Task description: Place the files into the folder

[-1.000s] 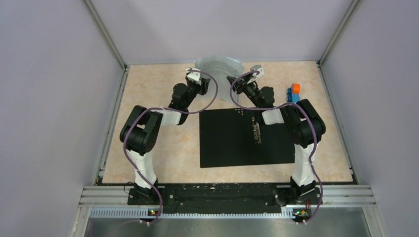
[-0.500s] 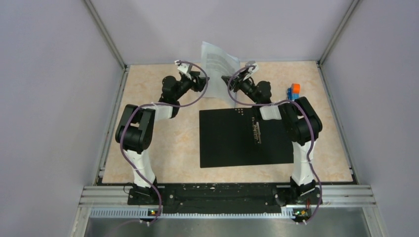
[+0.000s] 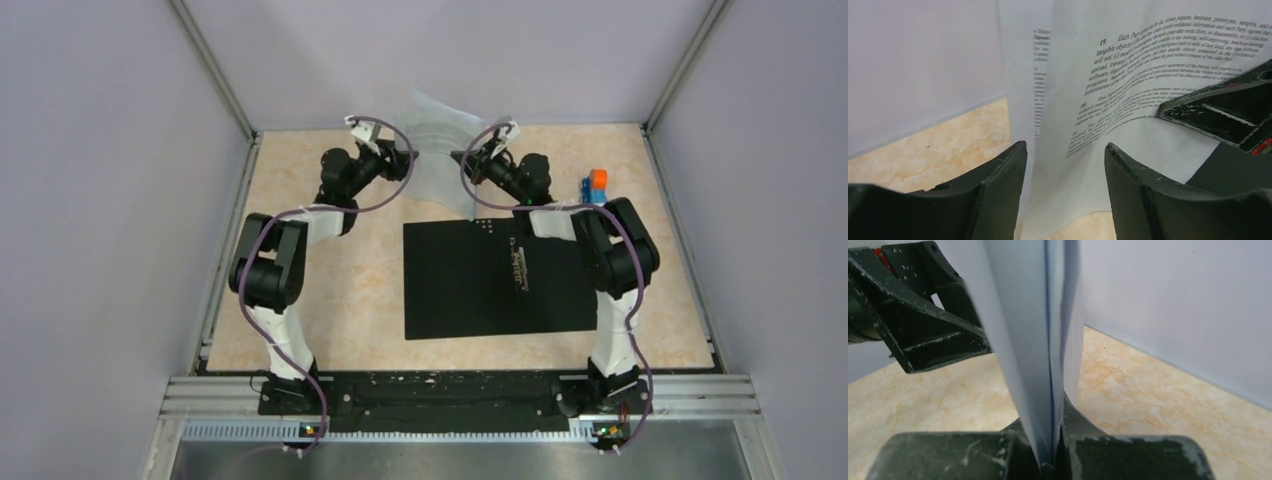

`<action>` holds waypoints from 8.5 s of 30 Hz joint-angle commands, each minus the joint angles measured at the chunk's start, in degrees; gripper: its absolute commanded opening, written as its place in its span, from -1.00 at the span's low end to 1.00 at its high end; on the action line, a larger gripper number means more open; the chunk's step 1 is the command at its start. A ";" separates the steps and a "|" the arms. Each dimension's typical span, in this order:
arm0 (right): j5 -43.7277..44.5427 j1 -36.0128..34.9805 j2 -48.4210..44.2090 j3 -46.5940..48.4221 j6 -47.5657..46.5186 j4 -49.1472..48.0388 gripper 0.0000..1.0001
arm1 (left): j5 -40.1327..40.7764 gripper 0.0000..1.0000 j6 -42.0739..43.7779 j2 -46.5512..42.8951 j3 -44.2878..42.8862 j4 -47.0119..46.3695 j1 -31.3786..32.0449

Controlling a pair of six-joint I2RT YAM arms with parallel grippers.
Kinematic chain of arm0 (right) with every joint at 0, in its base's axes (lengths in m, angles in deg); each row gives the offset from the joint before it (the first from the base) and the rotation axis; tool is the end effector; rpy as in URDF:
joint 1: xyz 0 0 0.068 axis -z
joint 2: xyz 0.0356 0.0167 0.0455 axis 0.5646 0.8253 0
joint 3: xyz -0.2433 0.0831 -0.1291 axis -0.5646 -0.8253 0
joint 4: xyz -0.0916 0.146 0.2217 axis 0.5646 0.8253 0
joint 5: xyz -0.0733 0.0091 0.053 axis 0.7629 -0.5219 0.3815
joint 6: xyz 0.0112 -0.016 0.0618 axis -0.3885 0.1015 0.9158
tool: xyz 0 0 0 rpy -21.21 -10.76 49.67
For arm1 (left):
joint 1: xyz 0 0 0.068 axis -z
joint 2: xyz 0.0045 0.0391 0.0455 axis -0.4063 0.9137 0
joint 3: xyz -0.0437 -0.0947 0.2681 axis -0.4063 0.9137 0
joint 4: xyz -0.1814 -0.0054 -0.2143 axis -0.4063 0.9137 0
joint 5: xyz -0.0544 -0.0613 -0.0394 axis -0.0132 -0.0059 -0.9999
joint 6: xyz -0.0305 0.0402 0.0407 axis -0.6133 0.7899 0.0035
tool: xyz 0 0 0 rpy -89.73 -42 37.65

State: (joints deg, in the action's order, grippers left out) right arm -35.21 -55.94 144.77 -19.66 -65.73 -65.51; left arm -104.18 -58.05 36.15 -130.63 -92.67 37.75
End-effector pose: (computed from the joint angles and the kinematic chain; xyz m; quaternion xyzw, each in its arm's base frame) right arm 0.4334 0.1963 0.2185 -0.2215 0.5893 0.3771 0.6793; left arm 0.4407 -0.1326 0.2386 0.1969 0.6424 -0.3120 0.6717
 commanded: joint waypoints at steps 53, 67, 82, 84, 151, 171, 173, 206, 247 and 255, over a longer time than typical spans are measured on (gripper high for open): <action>-21.90 1.47 -51.94 1.78 4.17 42.15 -0.41 | -26.11 -1.00 -19.53 -43.23 -6.48 30.82 6.92; -22.13 3.95 -51.15 -3.21 16.43 29.20 -0.38 | -24.89 -1.00 -14.77 -40.46 -12.44 47.06 6.92; 2.12 3.83 -55.82 3.17 2.77 65.59 -1.00 | -2.00 -0.62 -13.59 -35.85 -8.15 46.40 13.69; 6.82 3.73 -57.29 4.36 -0.29 71.55 -1.00 | 6.83 -0.37 -15.86 -33.62 -6.27 44.51 16.91; 32.05 3.78 -56.37 8.09 -3.62 93.91 -1.00 | 68.72 -1.00 -38.49 4.63 -13.89 70.19 45.80; 14.47 2.55 -50.93 1.56 7.47 84.32 -1.00 | 57.15 -0.71 -29.14 -9.20 0.26 65.89 37.91; 14.78 2.50 -50.89 1.39 7.39 84.80 -1.00 | 56.37 -0.55 -28.48 -9.80 0.04 65.96 37.81; 3.93 -9.41 -44.88 -11.07 20.93 70.02 -1.00 | 49.97 -0.20 -44.32 -24.14 18.86 69.83 17.99; 34.69 -13.15 -45.53 -36.79 -3.22 55.84 -1.00 | 50.03 -0.26 -40.90 -19.85 15.79 70.62 17.78; 35.82 -13.17 -52.86 -37.79 -4.03 54.88 -1.00 | 50.19 -0.27 -40.32 -19.89 15.76 70.79 17.50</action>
State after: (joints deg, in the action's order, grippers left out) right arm -1.20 -68.66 96.45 -57.08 -68.24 -8.07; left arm -54.65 -99.27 15.60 -113.63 -22.16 55.74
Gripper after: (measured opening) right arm 0.005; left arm 0.370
